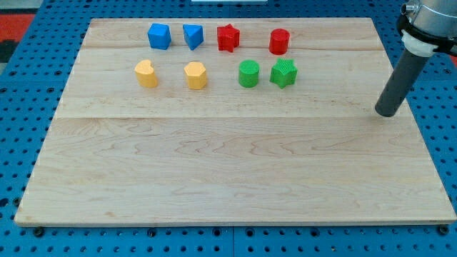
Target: Push the red circle towards the top right of the board
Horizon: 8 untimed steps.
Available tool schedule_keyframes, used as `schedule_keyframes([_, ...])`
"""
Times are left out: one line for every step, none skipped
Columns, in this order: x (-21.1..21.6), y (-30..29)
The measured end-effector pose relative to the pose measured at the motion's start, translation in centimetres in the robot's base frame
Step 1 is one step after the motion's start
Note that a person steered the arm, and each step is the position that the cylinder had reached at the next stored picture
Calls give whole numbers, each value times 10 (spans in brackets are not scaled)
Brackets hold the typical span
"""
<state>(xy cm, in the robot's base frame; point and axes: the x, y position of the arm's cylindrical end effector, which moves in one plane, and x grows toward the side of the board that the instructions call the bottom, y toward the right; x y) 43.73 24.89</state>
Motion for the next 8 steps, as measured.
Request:
schedule_keyframes([0, 0])
schedule_keyframes([0, 6])
schedule_keyframes([0, -1])
schedule_keyframes([-18, -6])
schedule_keyframes([-18, -5])
schedule_keyframes([-18, -4])
schedule_keyframes([-18, -4])
schedule_keyframes([-11, -18])
